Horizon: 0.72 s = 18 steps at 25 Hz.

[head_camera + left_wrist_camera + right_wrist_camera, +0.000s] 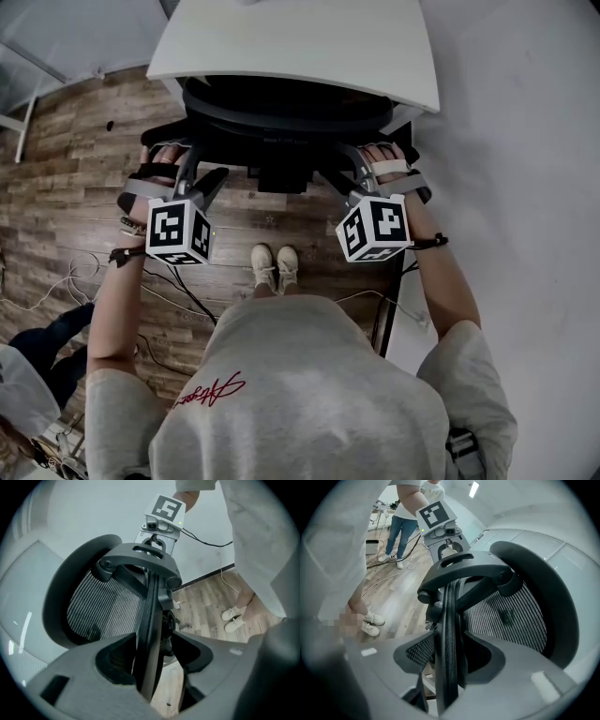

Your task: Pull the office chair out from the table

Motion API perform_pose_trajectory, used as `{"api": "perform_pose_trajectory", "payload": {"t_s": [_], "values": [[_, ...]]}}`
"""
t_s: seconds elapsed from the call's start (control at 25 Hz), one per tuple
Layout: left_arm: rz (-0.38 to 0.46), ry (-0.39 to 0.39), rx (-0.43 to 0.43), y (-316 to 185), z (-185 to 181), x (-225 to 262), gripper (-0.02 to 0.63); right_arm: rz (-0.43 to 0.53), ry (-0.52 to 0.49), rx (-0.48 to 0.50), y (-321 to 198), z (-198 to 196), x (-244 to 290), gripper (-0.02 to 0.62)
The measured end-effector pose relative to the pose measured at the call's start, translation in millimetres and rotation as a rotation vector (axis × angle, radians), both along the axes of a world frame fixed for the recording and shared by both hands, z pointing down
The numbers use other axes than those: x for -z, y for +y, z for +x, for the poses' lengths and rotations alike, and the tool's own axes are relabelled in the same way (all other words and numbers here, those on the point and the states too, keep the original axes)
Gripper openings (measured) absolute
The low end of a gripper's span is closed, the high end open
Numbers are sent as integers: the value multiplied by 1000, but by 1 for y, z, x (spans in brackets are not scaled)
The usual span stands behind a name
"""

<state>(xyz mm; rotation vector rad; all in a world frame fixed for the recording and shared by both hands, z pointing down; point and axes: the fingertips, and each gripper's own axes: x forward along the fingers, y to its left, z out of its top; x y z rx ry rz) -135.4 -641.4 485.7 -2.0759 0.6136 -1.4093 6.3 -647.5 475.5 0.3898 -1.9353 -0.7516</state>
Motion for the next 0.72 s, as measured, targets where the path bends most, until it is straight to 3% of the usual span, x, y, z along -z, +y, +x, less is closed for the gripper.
{"api": "perform_pose_trajectory", "payload": {"t_s": [0.36, 0.72], "values": [[-16, -105, -42, -5, 5, -10, 235, 4, 76, 18, -2, 0, -14, 193], [-8, -144, -69, -6, 13, -14, 198, 5, 84, 27, -2, -3, -19, 181]]}}
